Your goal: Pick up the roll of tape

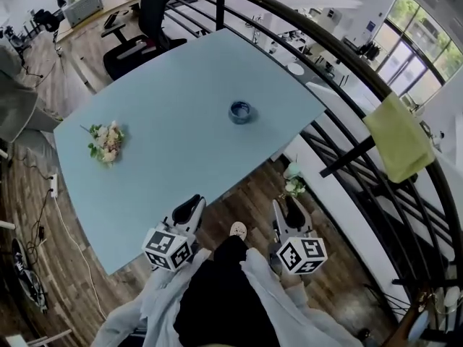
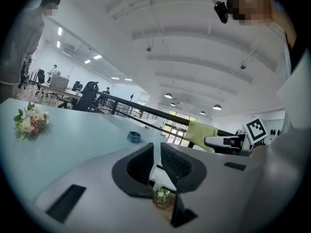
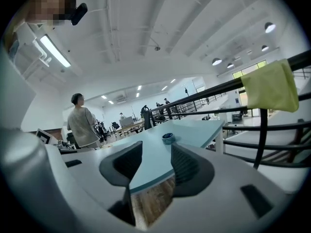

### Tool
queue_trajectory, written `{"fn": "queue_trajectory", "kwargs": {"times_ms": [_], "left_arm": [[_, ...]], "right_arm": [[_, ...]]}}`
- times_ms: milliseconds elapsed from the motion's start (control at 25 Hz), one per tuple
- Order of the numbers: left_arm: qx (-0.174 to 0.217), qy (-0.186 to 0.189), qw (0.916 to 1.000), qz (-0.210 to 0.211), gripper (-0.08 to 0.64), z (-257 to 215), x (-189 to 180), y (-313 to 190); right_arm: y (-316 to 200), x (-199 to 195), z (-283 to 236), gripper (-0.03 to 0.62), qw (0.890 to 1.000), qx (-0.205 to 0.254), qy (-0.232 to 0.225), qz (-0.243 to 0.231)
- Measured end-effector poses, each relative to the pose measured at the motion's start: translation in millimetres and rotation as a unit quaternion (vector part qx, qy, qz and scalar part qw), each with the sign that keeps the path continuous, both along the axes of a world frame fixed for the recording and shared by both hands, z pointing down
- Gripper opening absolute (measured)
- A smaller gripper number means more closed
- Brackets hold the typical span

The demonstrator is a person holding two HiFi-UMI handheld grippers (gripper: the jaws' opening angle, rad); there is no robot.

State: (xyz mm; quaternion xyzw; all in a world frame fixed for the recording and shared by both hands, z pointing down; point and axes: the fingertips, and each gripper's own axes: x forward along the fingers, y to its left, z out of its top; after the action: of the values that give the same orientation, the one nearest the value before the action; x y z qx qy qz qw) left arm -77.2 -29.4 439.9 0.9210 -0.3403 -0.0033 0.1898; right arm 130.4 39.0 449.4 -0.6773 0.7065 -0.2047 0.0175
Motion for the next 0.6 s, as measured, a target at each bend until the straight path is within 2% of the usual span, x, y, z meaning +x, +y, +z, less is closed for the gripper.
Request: {"fn": "queue_trajectory", "kwargs": {"times_ms": [600], "left_arm": [[0.010, 0.003, 0.9997, -0.022, 0.058, -4.4, 67.2, -80.8]], "right_arm": [[-91.3, 64.6, -2.9, 0.196, 0.999, 0.005, -0.005, -0.033]]}}
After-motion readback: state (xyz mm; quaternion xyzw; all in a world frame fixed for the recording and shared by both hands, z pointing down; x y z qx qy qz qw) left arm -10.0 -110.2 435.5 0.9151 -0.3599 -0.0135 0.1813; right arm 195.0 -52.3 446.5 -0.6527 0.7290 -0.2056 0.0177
